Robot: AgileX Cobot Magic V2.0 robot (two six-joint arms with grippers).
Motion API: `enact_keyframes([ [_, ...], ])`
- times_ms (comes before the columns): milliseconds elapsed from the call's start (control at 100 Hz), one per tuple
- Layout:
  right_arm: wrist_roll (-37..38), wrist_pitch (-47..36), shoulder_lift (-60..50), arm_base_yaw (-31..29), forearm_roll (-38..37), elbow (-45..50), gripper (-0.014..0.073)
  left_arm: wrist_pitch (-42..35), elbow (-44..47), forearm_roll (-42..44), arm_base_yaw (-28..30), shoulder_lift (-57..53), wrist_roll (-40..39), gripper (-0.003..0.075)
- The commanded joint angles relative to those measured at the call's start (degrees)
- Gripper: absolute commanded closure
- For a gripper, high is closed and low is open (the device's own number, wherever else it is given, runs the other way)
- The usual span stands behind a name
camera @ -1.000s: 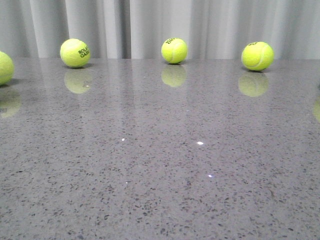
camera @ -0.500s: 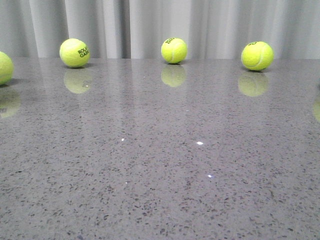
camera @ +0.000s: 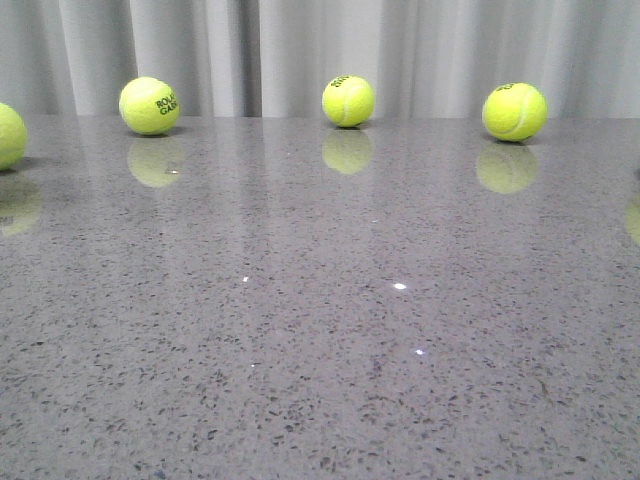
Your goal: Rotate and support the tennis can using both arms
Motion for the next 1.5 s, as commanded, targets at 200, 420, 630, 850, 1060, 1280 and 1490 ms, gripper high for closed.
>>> enact_keyframes([
  [200,0.0,-6.1,0.0,-0.5,-0.9,-0.7,0.0664,-4.7,2.8,0.0,0.2,-2.2,-0.5,0.0741],
  [420,0.0,-19.5,-6.1,-3.3,-0.6,7.7,0.0664,-4.7,2.8,0.0,0.2,-2.2,-0.5,0.0741],
  [630,0.0,-24.6,-15.9,-9.8,3.0,17.5,0.0664,-4.7,2.8,0.0,0.2,-2.2,-0.5,0.0741],
  [850,0.0,-31.9,-19.3,-10.7,5.5,26.0,0.0664,-4.7,2.8,0.0,0.2,-2.2,-0.5,0.0741],
  [1060,0.0,-40.4,-19.4,-10.7,7.2,30.2,0.0664,-4.7,2.8,0.0,0.2,-2.2,-0.5,0.0741],
  [1280,0.0,-41.0,-19.4,-10.7,7.2,30.2,0.0664,-4.7,2.8,0.0,0.2,-2.2,-0.5,0.0741],
  [1490,0.0,-41.0,-19.4,-10.7,7.2,30.2,0.0664,-4.7,2.8,0.0,0.2,-2.2,-0.5,0.0741],
])
